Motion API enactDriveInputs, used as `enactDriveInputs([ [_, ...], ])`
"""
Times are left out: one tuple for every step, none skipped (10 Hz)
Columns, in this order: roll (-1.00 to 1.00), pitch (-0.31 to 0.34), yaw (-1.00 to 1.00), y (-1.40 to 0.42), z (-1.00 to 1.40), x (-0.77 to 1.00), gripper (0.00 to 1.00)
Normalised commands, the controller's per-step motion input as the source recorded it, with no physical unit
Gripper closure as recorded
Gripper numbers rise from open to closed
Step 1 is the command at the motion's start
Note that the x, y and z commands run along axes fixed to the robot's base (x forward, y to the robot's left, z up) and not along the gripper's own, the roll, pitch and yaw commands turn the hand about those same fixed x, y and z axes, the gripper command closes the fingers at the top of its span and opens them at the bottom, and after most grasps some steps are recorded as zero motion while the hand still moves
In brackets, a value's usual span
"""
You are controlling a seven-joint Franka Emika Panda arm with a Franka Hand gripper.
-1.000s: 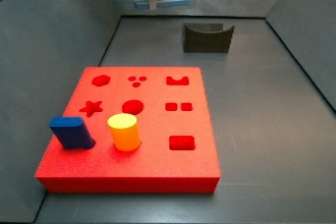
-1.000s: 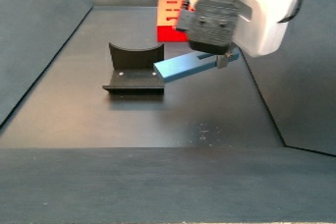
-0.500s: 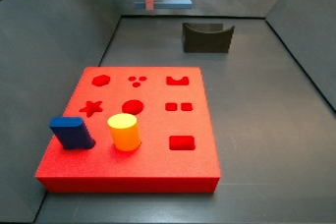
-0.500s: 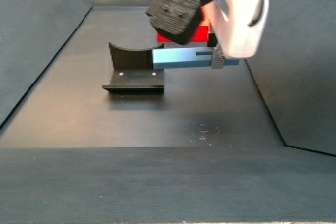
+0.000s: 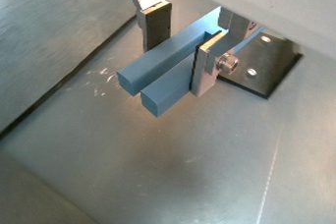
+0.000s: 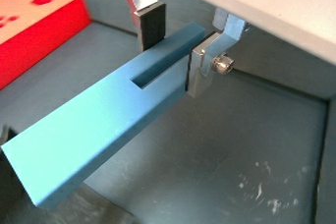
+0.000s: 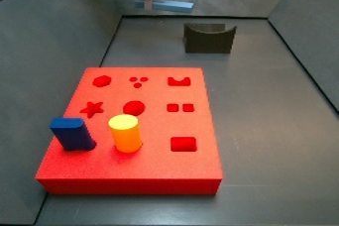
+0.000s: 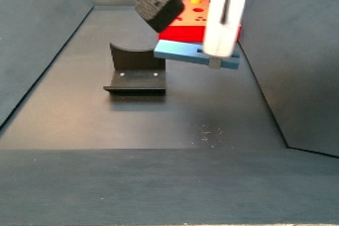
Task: Pick up the double-square object. Move up. Rotate the double-square object. Place the double-square object on the fixture. Regrasp the double-square object. Move to above the board. Insert the double-square object.
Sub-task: Rotate the double-square object.
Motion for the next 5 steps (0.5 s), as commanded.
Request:
enactDriveInputs([
  [-0.02, -0.011, -1.0, 0.02, -0.02, 0.04, 1.0],
  [-0.02, -0.012, -1.0, 0.02, -0.02, 0.04, 1.0],
  [-0.02, -0.012, -1.0, 0.02, -0.02, 0.04, 1.0],
  [-0.02, -0.014, -1.0, 0.02, -0.02, 0.04, 1.0],
  [-0.02, -0.014, -1.0, 0.02, -0.02, 0.04, 1.0],
])
